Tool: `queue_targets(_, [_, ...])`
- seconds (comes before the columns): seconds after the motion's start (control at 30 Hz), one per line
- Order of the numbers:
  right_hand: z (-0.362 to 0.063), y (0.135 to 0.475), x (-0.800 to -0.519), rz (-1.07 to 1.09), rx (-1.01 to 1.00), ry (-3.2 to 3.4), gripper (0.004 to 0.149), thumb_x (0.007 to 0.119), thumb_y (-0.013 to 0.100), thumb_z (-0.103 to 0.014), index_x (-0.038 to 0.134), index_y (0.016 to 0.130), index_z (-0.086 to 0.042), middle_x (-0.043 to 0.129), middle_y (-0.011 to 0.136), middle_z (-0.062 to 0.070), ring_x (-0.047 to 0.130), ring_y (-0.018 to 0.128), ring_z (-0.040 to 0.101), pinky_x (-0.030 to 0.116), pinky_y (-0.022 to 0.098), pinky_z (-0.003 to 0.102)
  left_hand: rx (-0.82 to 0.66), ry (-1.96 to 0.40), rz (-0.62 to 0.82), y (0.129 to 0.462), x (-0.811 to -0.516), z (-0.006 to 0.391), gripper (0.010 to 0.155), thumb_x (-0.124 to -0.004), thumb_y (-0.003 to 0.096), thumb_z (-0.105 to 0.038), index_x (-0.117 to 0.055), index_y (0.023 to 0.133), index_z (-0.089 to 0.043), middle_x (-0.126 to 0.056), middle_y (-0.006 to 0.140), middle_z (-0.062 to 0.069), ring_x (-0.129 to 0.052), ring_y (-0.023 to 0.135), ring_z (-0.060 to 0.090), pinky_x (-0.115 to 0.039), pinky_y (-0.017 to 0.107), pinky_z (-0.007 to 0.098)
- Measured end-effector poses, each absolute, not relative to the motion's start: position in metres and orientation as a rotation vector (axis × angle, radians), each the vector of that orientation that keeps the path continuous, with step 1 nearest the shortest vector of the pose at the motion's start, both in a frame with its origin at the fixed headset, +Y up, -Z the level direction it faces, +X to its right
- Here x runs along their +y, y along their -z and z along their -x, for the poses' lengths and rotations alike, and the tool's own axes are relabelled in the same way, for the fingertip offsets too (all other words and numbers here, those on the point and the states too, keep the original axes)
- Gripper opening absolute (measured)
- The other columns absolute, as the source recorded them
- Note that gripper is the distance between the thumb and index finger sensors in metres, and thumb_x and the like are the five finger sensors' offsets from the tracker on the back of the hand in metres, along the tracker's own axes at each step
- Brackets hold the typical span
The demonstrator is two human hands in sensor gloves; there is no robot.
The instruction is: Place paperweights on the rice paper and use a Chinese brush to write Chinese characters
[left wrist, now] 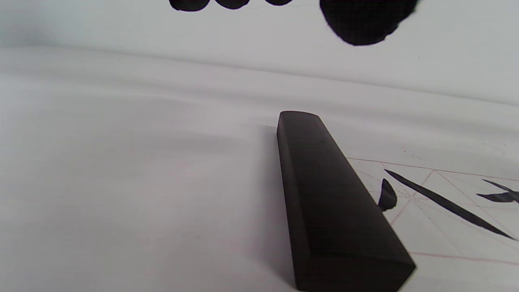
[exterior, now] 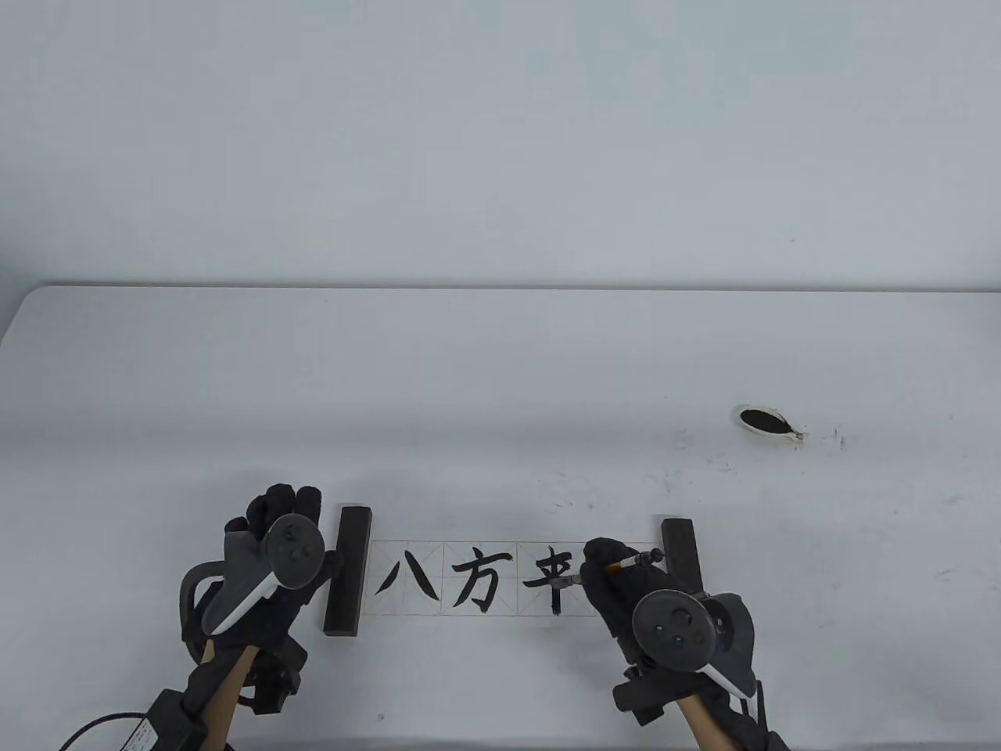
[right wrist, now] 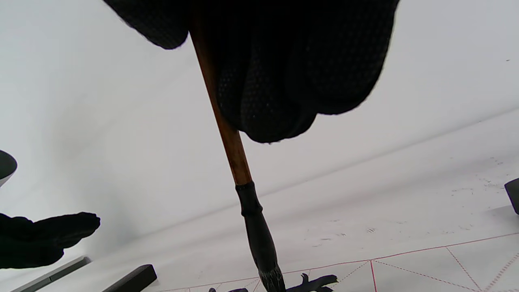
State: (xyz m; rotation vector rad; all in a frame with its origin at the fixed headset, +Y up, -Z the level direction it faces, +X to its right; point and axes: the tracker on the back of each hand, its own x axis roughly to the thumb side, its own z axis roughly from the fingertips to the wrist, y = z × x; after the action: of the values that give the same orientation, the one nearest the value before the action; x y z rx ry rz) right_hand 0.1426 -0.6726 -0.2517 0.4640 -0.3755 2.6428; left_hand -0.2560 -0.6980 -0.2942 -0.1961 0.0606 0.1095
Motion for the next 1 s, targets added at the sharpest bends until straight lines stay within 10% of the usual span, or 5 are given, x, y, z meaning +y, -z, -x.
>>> queue_targets(1.0, [-0.149, 0.249, -0.667, -0.474, -0.29, -2.564, 0.045, 0.065, 0.061, -0.039, 0.074, 0.091, -0.006, 0.093, 0.075, 0.016, 0.098, 0.056, 0.026, 0.085, 0.04, 0.036, 0.061, -0.111, 0.205, 0.295, -0.699, 0.256, 0.084, -0.059, 0.0545, -0.055, -0.014, 0.121, -0.03, -0.015, 0.13, 0.01, -0.025, 0.122, 0.04, -0.02, 0.087, 0.054])
